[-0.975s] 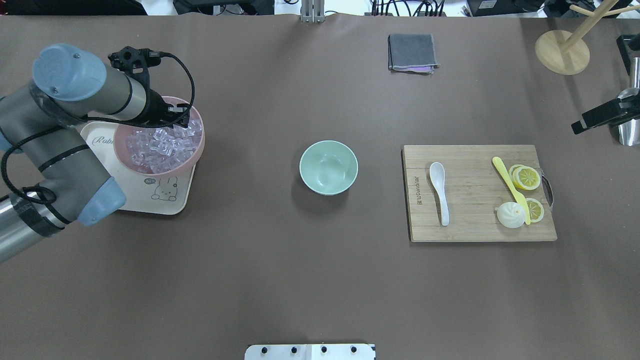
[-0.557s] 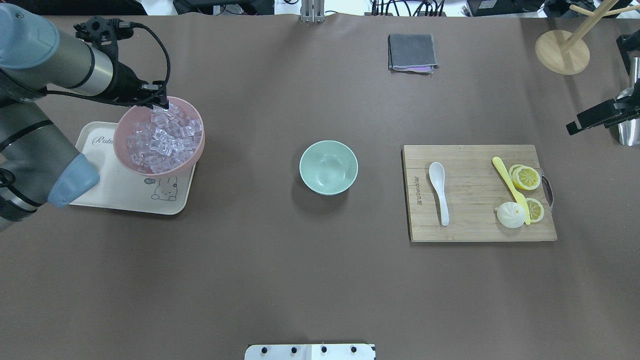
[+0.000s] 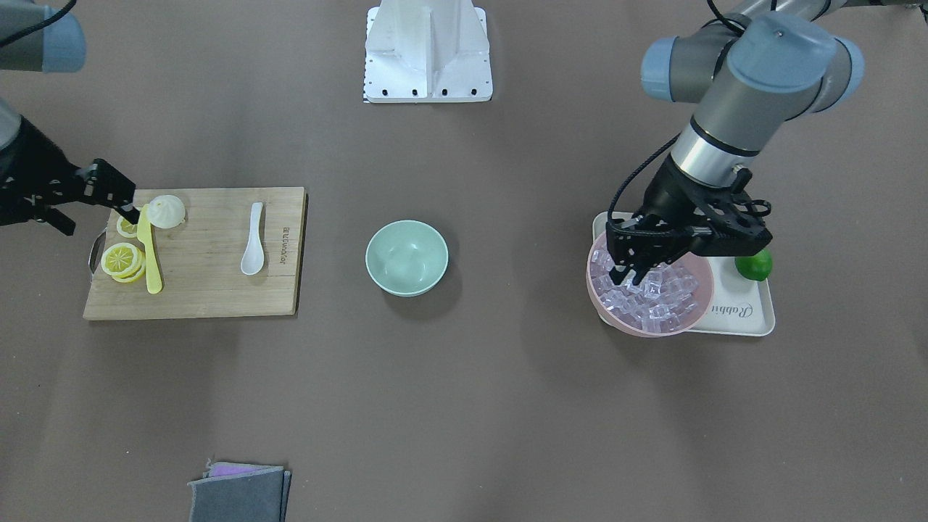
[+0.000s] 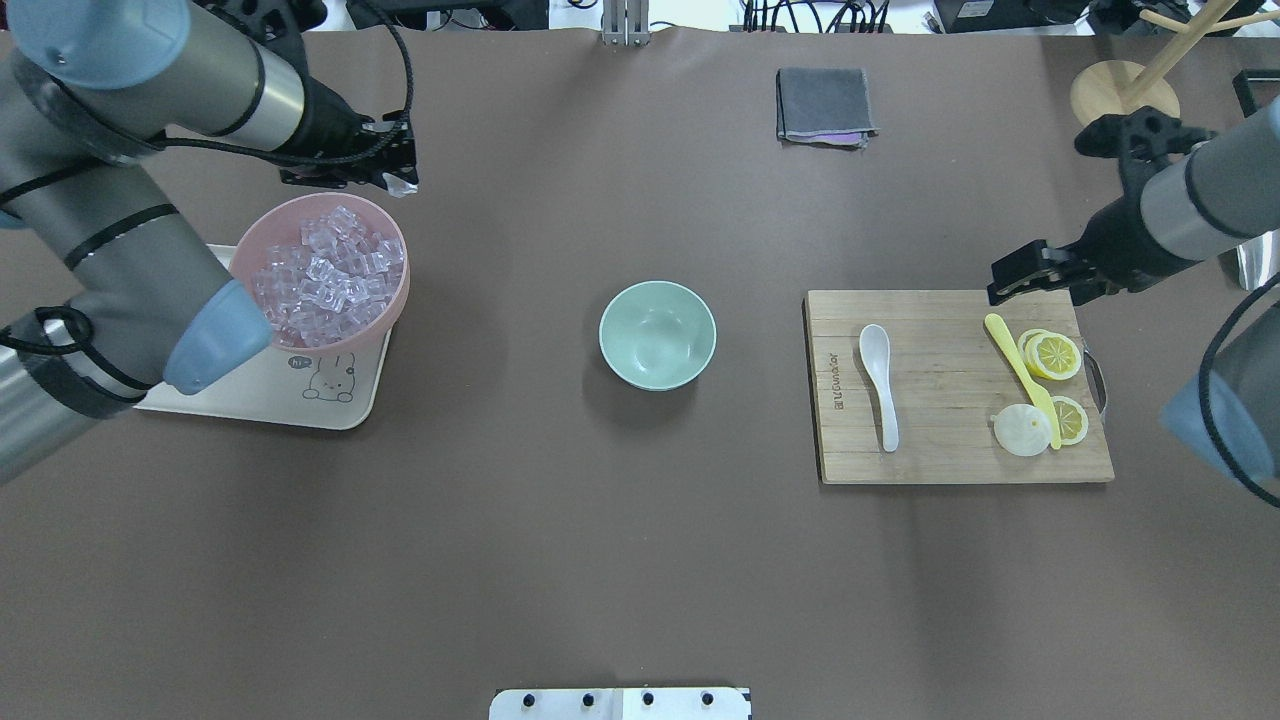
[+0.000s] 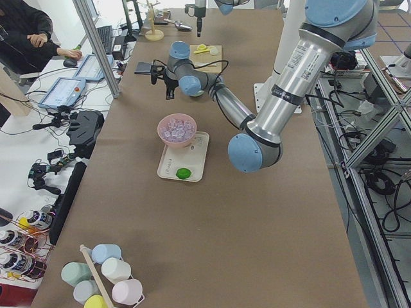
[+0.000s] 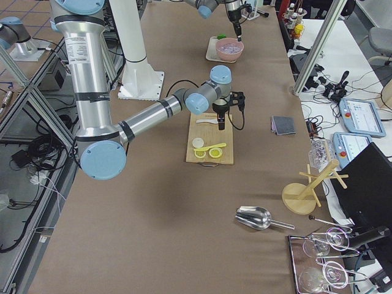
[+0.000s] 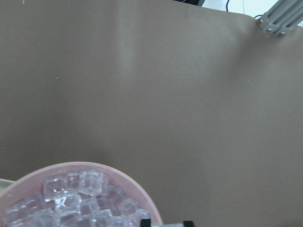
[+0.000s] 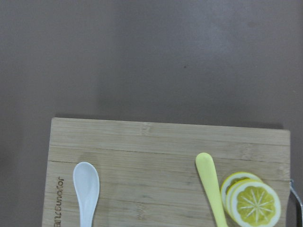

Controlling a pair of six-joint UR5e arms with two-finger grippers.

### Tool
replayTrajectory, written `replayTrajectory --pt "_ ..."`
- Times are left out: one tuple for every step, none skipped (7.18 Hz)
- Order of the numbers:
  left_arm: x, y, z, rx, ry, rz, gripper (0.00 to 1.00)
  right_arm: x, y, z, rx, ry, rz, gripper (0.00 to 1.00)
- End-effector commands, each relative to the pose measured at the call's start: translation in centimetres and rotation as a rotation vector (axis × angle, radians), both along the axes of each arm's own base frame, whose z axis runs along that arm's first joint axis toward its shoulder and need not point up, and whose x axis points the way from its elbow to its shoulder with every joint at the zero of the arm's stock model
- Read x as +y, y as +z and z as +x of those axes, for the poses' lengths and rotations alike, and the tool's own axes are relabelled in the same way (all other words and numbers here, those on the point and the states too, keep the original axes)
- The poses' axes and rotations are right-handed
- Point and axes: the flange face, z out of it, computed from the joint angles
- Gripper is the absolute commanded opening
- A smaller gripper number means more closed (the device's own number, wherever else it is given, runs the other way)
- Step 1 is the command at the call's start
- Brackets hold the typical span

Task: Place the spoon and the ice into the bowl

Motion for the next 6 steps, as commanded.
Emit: replayTrajectory --pt "2.1 -4.4 6.8 0.032 -0.054 -0.007 0.00 2.8 -0.8 -6.3 0.045 -0.019 0.018 0.97" --pt "3.2 -5.6 9.5 0.033 -0.075 -0.005 0.00 3.9 -1.0 -8.2 0.059 -0.023 0.029 0.93" --pt "4.6 -5.7 12.0 0.021 -0.075 0.004 0.00 4.9 -1.3 -10.1 0.065 -0.035 0.034 0.82" --pt "6.1 -6.6 13.9 0.030 -0.074 0.005 0.00 5.5 -1.7 -11.8 0.072 -0.049 0.053 0.76" --pt "6.8 -7.1 15.3 0.036 -0.084 0.003 0.00 5.9 -1.6 -12.8 0.082 -0.058 0.063 0.70" --pt "7.8 -7.5 17.2 0.037 -0.095 0.002 0.00 6.0 -1.8 -13.7 0.080 -0.069 0.064 0.65"
